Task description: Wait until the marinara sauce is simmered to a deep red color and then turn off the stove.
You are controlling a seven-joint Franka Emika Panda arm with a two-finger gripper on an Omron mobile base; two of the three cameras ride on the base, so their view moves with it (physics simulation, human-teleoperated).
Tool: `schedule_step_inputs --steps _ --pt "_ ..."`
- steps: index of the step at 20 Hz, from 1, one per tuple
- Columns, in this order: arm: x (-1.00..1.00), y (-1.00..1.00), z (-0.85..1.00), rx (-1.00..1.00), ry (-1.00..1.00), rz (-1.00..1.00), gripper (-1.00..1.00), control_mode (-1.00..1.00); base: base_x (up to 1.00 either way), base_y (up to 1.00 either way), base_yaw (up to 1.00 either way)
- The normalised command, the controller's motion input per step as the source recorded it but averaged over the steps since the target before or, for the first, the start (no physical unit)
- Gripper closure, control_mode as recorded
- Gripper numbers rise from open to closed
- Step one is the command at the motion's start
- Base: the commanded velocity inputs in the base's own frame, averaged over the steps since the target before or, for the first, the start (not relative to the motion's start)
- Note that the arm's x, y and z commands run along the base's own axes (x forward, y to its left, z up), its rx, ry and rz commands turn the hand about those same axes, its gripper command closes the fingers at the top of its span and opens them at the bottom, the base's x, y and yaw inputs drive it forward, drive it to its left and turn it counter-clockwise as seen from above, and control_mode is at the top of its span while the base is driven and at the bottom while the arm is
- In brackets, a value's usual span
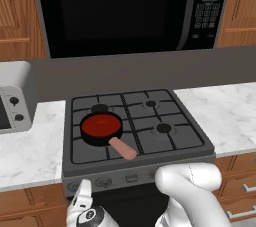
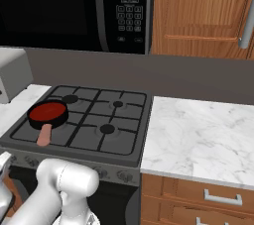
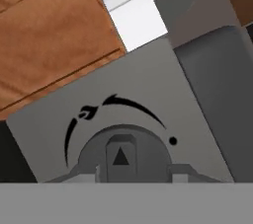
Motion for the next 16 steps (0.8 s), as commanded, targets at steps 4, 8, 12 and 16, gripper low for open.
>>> schedule_step_inputs --steps 4,8,12,16 --pt "0.00 -0.01 -0.05 0.35 -0.01 -0.05 1.00 -1.00 0.00 0.00 0.00" --pt "0.00 -0.06 -0.06 0.35 0.00 -0.05 1.00 -1.00 0.00 0.00 0.00" --pt "0.00 -0.01 -0.04 0.33 0.00 -0.05 1.00 -1.00 0.00 0.00 0.00" --pt "0.00 0.00 -0.05 0.32 0.00 -0.05 1.00 -1.00 0.00 0.00 0.00"
